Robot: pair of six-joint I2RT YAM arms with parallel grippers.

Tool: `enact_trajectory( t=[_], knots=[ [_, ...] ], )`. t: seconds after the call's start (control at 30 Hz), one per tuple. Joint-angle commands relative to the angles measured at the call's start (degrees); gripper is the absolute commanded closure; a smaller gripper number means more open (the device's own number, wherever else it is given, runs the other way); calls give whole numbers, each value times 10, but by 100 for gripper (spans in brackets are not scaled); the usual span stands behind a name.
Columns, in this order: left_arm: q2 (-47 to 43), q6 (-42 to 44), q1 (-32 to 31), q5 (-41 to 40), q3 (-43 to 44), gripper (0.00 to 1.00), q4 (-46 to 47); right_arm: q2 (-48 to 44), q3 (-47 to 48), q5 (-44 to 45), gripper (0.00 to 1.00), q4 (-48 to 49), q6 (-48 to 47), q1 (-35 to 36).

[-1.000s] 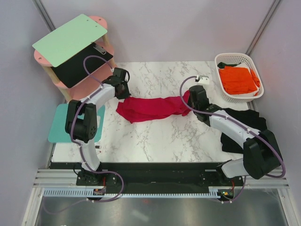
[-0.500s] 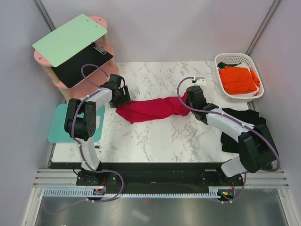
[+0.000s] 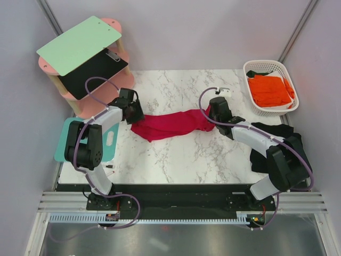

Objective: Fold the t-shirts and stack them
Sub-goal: Flatten out the tshirt

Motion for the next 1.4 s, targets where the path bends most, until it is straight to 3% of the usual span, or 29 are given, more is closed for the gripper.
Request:
enact_trajectory(
  t=[0.0, 0.07, 0.2, 0.33, 0.5, 0.73, 1.0, 1.17, 1.3, 1.37],
  knots=[
    [-33, -13, -1, 12, -8, 73, 43, 7, 26, -15, 99, 29, 13, -1],
    [-22, -13, -1, 29, 2, 98, 47, 9, 27, -18, 98, 28, 13, -1],
    [-35, -8, -1, 46, 0, 98, 46, 5, 26, -14, 98, 26, 10, -1],
    [-109, -15, -1, 82, -8, 98, 36, 5, 27, -12, 98, 25, 6, -1],
    [-116, -6, -36, 142, 59, 98, 2, 13, 30, -17, 97, 24, 6, -1],
    [35, 26, -95, 137, 220, 98, -87, 33, 44, -30, 97, 18, 5, -1],
    [193, 79, -207, 26, 386, 98, -211, 43, 51, -23, 96, 17, 1, -2],
    [189, 93, -278, 25, 384, 98, -215, 44, 52, -13, 96, 17, 2, -5],
    [163, 87, -302, 51, 332, 98, -213, 42, 52, -5, 96, 1, 6, -9],
    [137, 80, -304, 34, 310, 90, -213, 45, 51, -4, 96, 1, 7, -12]
  ],
)
